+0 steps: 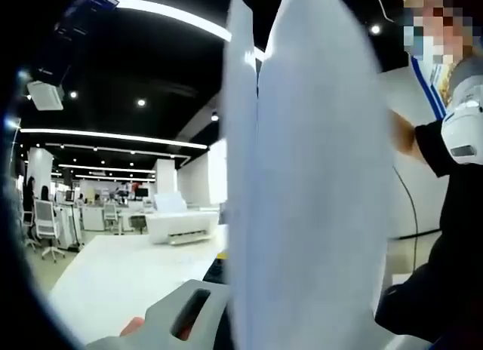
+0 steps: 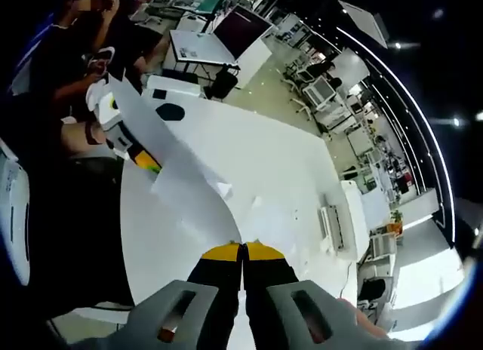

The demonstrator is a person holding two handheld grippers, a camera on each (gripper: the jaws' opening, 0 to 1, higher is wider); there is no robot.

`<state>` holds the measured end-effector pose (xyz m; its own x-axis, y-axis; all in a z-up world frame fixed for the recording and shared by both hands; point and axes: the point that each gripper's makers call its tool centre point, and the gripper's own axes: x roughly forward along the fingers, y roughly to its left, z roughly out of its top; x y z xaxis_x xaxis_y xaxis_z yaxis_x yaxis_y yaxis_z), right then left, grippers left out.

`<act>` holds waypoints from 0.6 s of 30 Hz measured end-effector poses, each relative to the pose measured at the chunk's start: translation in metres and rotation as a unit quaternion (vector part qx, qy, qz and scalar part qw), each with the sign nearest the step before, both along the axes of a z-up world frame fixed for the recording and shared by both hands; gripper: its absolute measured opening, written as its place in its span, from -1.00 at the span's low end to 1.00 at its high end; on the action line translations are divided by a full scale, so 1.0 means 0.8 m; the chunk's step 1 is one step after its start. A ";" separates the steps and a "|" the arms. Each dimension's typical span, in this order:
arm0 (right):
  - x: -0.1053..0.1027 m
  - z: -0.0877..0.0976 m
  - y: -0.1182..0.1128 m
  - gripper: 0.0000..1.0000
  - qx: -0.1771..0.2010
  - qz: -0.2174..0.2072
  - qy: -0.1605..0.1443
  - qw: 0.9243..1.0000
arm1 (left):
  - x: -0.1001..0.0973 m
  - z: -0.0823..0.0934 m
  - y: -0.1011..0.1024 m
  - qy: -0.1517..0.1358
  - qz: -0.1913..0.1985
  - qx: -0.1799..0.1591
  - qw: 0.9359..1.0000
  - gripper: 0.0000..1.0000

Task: Organize the stack of printing papers by aligning and flattening the scattered papers on the table

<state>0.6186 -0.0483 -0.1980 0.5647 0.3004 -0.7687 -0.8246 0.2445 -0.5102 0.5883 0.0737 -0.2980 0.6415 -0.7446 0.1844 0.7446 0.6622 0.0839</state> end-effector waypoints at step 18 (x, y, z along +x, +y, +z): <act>0.009 -0.010 0.016 -1.00 -0.019 -0.001 0.011 1.000 | -0.001 0.002 0.004 -0.004 -0.005 -0.011 1.000 -0.81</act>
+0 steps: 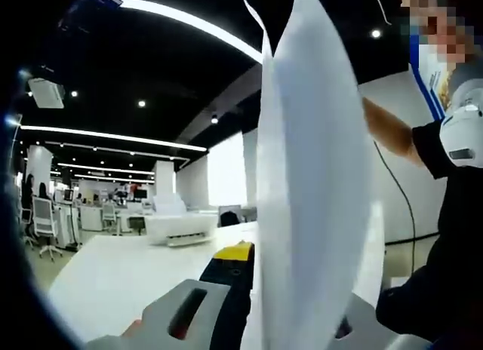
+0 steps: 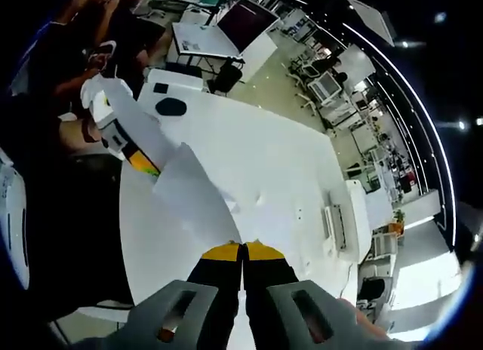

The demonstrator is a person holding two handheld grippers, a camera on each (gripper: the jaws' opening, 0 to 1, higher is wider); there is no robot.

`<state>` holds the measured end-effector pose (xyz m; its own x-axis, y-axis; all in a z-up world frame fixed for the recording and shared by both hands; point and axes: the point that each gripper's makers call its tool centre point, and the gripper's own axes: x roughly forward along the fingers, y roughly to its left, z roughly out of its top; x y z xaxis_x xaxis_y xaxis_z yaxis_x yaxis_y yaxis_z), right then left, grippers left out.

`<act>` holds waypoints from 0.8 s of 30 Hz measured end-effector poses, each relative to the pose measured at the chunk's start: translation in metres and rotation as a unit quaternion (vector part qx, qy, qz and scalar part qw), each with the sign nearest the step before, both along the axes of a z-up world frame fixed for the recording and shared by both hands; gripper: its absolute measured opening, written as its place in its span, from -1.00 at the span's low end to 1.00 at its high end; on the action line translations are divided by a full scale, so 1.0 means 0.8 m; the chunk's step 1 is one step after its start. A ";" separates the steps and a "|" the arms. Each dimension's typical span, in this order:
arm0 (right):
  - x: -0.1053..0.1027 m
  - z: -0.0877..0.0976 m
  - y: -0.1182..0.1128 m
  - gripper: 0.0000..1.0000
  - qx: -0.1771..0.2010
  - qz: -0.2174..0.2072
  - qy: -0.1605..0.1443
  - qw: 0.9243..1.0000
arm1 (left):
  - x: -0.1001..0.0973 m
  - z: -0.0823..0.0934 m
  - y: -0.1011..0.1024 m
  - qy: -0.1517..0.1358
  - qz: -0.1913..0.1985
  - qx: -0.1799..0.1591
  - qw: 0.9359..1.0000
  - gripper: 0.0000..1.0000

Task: Organize the stack of printing papers by aligning and flattening the scattered papers on the table

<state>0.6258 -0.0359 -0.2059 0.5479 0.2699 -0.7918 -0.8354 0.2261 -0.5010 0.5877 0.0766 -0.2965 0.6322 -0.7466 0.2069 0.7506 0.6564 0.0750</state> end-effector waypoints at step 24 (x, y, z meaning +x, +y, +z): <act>0.006 0.005 0.021 -1.00 -0.005 0.001 -0.005 1.000 | -0.002 0.000 -0.002 0.004 -0.008 -0.007 1.000 -0.61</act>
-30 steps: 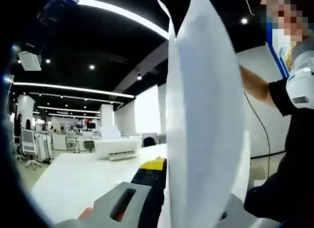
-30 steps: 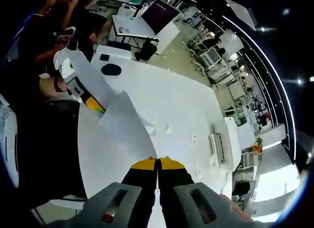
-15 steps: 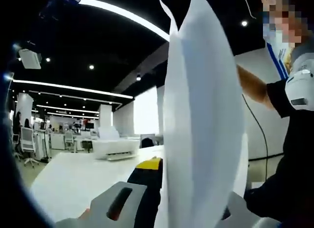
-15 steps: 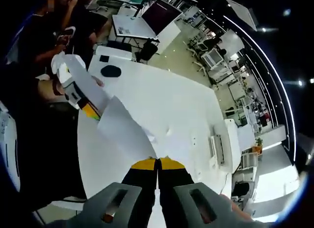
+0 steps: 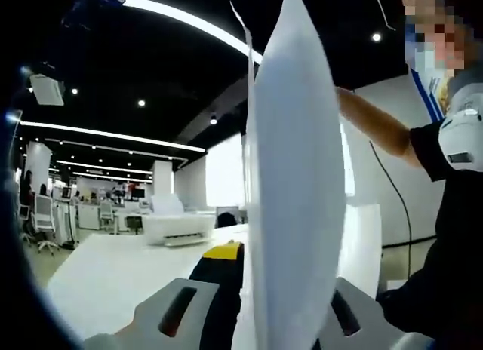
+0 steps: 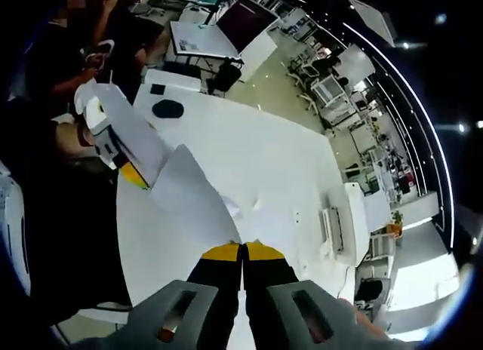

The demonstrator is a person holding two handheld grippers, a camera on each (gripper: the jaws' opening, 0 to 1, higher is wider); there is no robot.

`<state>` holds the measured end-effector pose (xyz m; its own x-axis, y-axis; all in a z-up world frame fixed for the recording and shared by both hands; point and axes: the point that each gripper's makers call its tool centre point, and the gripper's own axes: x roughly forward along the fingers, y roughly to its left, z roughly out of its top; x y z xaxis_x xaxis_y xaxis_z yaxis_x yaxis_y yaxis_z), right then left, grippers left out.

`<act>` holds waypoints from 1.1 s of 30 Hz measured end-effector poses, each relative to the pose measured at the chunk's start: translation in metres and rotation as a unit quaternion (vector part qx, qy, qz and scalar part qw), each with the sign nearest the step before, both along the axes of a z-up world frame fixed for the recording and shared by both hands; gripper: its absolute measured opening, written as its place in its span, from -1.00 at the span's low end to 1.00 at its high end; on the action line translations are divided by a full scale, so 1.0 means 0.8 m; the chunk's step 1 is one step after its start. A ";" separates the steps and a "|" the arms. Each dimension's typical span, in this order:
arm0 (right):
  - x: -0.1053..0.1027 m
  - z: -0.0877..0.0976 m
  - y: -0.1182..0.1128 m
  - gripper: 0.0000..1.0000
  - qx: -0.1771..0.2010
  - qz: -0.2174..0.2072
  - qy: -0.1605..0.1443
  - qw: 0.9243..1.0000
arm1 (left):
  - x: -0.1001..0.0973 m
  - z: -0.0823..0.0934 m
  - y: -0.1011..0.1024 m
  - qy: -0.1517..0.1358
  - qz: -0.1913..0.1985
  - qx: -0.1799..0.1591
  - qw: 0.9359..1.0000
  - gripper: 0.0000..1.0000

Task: Organize the stack of printing papers by aligning and flattening the scattered papers on the table

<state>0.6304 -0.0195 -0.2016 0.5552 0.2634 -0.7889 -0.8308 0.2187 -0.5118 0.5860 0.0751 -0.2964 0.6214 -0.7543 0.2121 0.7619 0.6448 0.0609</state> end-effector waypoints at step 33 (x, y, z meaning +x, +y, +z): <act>-0.056 0.009 0.095 -1.00 0.017 0.101 0.002 0.995 | 0.001 0.003 -0.001 0.002 0.003 0.004 1.000 -0.59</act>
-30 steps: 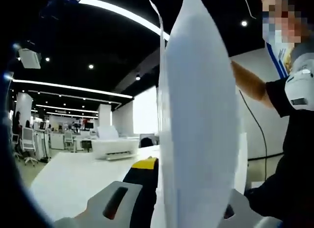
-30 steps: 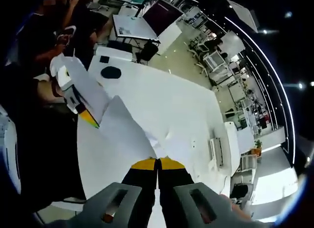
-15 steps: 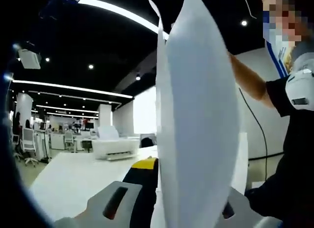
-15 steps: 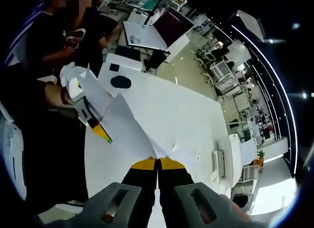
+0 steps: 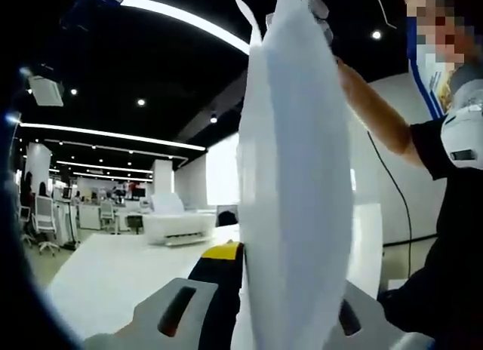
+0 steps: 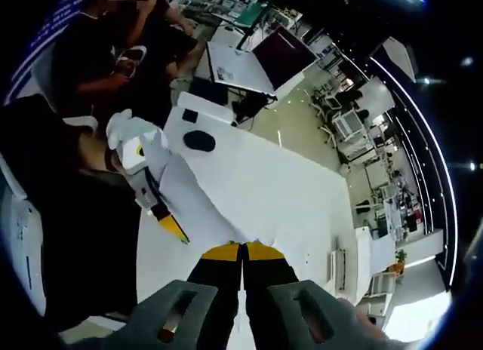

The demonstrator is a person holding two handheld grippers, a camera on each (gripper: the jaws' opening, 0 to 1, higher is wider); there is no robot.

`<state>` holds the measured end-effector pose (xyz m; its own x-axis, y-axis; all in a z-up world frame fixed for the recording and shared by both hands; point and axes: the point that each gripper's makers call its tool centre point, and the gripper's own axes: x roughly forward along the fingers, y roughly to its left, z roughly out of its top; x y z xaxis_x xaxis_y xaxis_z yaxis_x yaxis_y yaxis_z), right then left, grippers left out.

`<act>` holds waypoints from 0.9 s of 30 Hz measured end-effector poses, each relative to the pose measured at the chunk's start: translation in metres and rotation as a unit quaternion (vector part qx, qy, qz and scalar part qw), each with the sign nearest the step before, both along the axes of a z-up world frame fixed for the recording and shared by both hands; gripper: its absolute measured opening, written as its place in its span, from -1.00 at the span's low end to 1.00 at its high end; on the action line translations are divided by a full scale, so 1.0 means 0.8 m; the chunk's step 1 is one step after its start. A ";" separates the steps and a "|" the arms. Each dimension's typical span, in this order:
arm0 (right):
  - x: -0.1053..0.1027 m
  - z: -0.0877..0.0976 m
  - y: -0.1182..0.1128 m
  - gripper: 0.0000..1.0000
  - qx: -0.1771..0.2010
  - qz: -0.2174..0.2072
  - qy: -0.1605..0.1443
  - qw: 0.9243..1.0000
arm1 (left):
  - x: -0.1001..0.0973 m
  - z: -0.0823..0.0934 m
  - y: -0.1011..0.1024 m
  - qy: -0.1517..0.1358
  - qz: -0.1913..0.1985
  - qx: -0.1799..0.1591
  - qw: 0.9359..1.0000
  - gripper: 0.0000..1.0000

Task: Organize the stack of printing papers by aligning and flattening the scattered papers on the table

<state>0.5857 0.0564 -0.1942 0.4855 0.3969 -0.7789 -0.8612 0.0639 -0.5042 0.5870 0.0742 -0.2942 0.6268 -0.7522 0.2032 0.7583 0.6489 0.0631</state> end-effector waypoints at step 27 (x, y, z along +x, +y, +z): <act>-0.030 -0.004 0.043 -1.00 -0.003 0.048 -0.001 0.999 | 0.003 0.002 0.004 0.004 0.002 -0.011 1.000 -0.58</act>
